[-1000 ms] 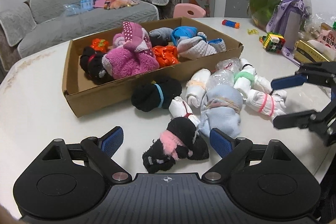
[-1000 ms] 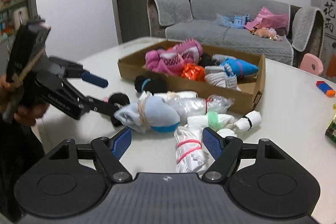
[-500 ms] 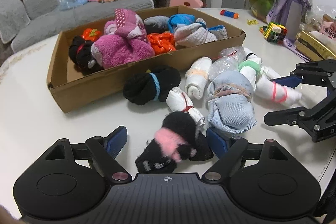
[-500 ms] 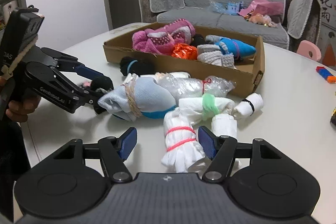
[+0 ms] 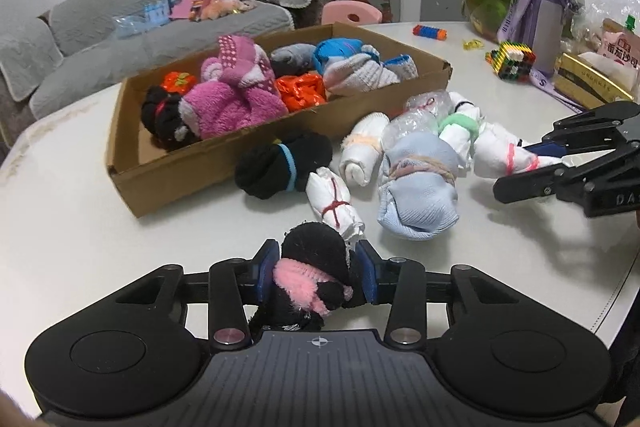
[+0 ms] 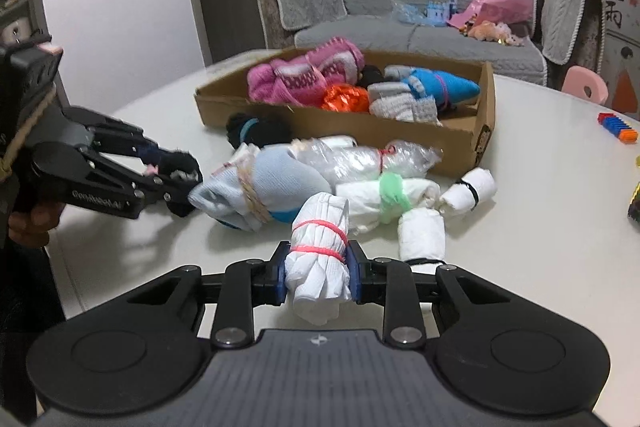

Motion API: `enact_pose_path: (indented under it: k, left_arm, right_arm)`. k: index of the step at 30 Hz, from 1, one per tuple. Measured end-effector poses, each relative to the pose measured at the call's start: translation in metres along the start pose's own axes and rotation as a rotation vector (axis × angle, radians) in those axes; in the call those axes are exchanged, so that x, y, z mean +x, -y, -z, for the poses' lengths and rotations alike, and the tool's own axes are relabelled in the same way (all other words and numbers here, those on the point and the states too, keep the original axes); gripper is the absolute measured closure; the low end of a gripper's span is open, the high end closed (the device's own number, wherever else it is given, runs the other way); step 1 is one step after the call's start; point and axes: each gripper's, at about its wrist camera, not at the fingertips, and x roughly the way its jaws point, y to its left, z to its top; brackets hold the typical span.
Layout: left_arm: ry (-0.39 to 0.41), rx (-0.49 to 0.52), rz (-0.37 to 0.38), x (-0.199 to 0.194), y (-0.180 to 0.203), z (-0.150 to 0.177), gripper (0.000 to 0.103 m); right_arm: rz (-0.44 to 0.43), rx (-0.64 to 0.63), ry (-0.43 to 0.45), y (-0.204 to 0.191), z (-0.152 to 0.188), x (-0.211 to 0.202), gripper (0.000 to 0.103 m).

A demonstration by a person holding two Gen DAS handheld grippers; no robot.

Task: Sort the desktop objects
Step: 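Grasp the black sock with the left tool while the right tool grasps the white sock, then carry the black sock and white sock over the cardboard tray with both tools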

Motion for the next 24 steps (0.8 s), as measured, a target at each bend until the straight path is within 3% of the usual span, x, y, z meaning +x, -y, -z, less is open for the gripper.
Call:
enact_pose_path:
  k: [9, 17, 24]
  left_arm:
    - [0.031, -0.056, -0.056, -0.032, -0.019, -0.034, 0.054]
    - [0.055, -0.063, -0.084, -0.04, -0.024, -0.056, 0.054]
    - [0.077, -0.058, -0.085, -0.04, -0.028, -0.076, 0.054]
  right_arm:
    - [-0.068, 0.095, 0.058, 0.031, -0.042, -0.019, 0.078]
    - [-0.062, 0.028, 0.121, 0.03, -0.093, -0.031, 0.078]
    - [-0.066, -0.02, 0.156, 0.032, -0.105, -0.024, 0.078]
